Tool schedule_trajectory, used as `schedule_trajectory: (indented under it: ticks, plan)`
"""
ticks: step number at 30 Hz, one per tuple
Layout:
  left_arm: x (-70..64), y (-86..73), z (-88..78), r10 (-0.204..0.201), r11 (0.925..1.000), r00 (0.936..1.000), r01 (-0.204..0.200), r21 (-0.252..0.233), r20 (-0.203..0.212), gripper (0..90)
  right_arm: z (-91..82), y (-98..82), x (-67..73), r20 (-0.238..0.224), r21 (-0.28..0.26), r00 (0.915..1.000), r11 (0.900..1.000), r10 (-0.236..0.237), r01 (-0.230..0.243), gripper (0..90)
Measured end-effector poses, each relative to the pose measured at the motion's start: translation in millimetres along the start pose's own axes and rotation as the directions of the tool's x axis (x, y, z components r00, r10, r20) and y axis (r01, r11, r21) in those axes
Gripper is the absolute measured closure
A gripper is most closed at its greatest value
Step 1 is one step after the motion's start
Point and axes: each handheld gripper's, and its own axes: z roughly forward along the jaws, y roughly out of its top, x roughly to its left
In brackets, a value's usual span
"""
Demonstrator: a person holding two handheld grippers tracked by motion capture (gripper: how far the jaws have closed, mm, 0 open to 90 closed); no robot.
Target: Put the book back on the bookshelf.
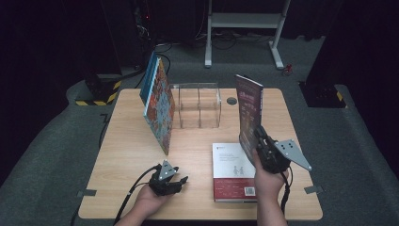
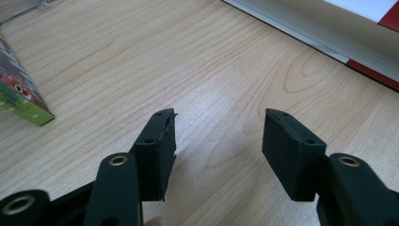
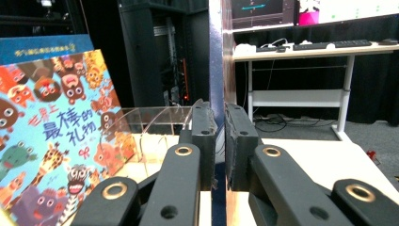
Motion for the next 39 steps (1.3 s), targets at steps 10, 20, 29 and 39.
schedule_trajectory:
  ticks: [10, 20, 29, 39]
  plan:
    - [-1.3, 0.4, 1.2, 0.000, 1.0000, 1.0000, 0.000, 0.007, 0.008, 44.8, -26.5, -13.9, 14.3, -0.016, 0.035, 0.9999, 0.999, -0.005, 0.005, 84.1]
    - [-1.2, 0.6, 1.3, 0.009, 0.9999, 1.0000, -0.009, 0.010, -0.001, 44.5, -46.7, -29.2, 23.2, -0.013, 0.058, 0.9983, 0.997, -0.057, 0.058, 84.2]
    - [-1.7, 0.9, -0.5, 0.007, 1.0000, 0.9999, -0.007, -0.003, -0.015, 43.2, -55.8, -43.0, 31.2, -0.008, 0.042, 0.9940, 0.993, -0.109, 0.109, 84.4]
    - [-11.4, 25.4, -24.0, -0.035, 0.9901, 0.9990, 0.039, -0.135, 0.028, 35.3, -58.7, -43.3, 29.6, -0.024, 0.037, 0.9962, 0.996, -0.083, 0.084, 84.5]
